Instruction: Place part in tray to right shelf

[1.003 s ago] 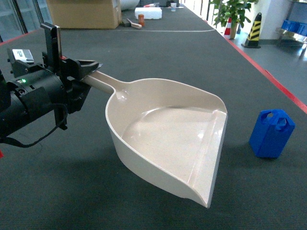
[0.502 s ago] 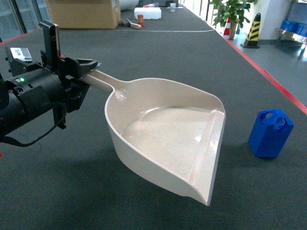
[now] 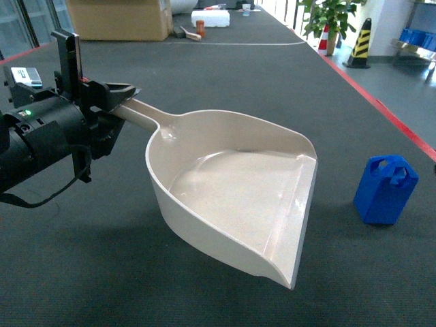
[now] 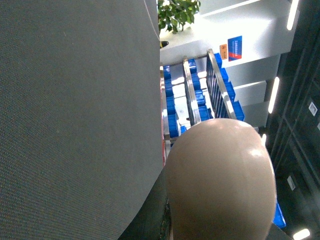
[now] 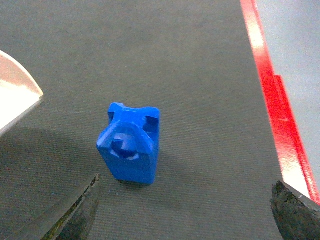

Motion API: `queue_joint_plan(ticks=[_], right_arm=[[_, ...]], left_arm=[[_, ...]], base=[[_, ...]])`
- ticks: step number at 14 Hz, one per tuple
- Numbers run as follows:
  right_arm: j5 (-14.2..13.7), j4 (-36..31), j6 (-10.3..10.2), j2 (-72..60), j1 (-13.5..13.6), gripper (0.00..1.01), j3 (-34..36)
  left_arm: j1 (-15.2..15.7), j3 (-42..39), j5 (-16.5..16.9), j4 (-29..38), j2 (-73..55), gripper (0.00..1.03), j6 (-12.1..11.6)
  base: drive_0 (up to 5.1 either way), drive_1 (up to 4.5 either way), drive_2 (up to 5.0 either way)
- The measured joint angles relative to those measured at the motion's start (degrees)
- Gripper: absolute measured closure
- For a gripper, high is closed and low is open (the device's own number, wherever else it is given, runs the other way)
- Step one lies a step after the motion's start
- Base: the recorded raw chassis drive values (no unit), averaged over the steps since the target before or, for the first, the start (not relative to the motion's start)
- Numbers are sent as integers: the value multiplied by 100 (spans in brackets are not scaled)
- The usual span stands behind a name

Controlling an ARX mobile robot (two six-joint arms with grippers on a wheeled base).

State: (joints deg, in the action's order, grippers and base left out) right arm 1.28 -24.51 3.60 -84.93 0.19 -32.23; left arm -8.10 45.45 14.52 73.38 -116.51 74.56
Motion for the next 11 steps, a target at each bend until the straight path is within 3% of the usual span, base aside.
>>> queue_joint_plan(ticks=[6,9,10,11], right_arm=[[-9,295,33,-675,160,3,-575],[-153,470,17,-1292,299,3,-1290],[-162,610,-74,-1725,367,3,-1659],[-127,682,-216,-2402,479,33,-2068]], left_arm=[[0,0,2,0,0,87,2],[0,0,2,0,0,87,0],[0,0,2,0,0,87,0],[0,0,2,0,0,87,0]], base=[[0,0,0],[0,0,0],[0,0,0],[0,0,0]])
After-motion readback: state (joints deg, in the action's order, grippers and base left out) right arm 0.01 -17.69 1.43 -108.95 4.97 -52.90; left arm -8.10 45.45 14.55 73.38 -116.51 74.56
